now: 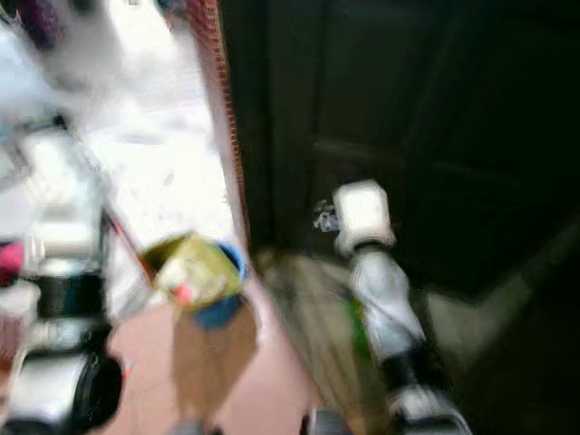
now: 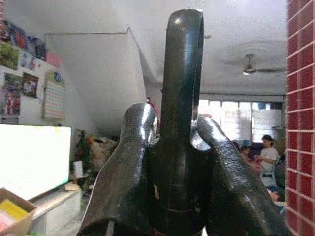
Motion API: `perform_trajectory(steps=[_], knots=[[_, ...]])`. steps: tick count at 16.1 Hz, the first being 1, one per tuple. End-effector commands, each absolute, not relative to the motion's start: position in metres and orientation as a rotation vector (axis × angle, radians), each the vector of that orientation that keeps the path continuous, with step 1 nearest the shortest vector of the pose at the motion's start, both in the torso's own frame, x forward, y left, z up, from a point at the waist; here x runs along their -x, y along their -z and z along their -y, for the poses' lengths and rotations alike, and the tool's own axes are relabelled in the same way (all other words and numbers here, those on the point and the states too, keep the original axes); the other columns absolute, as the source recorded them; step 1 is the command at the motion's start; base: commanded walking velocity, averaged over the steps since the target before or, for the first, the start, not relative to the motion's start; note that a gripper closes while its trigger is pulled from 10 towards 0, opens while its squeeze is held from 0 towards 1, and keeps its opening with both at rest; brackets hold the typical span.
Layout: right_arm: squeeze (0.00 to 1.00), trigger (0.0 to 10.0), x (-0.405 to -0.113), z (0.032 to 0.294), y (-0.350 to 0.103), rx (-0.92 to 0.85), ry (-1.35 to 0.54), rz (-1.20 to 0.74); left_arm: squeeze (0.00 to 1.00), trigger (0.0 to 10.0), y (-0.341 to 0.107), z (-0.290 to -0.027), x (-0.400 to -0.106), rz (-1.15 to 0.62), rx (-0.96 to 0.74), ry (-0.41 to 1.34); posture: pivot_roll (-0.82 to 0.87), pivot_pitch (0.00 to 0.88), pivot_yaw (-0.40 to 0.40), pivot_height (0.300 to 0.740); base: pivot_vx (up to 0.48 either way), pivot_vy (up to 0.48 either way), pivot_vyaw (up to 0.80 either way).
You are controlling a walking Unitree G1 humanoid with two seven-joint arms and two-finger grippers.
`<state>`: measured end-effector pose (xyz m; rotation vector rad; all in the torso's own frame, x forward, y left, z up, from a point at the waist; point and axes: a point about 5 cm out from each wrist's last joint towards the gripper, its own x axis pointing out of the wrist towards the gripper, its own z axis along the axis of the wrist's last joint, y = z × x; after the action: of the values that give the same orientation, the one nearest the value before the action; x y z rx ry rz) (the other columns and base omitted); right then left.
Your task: Sweep floor
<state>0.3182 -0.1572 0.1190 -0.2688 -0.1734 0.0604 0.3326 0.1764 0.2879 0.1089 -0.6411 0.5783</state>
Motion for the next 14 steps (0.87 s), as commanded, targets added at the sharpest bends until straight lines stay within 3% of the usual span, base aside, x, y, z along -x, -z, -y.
perform_trajectory(steps=[1, 9, 14], knots=[[0.0, 10.0, -0.322, 0.147, -0.133, 0.281, -0.087, 0.236, 0.0, 10.0, -0.308, -0.185, -0.326, 0.735, -0.083, -0.622, 0.02, 0.0, -0.002, 0.74, 0.296, 0.379, 0.0], [0.0, 10.0, -0.321, 0.149, -0.132, 0.288, -0.086, 0.232, 0.0, 10.0, -0.307, -0.185, -0.326, 0.743, -0.147, -0.651, 0.01, 0.0, -0.003, 0.74, 0.247, 0.392, 0.0], [0.0, 10.0, -0.321, 0.148, -0.132, 0.286, -0.09, 0.229, 0.0, 10.0, -0.293, -0.167, -0.333, 0.703, -0.171, -0.511, 0.01, 0.0, -0.003, 0.74, 0.0, 0.0, 0.0]])
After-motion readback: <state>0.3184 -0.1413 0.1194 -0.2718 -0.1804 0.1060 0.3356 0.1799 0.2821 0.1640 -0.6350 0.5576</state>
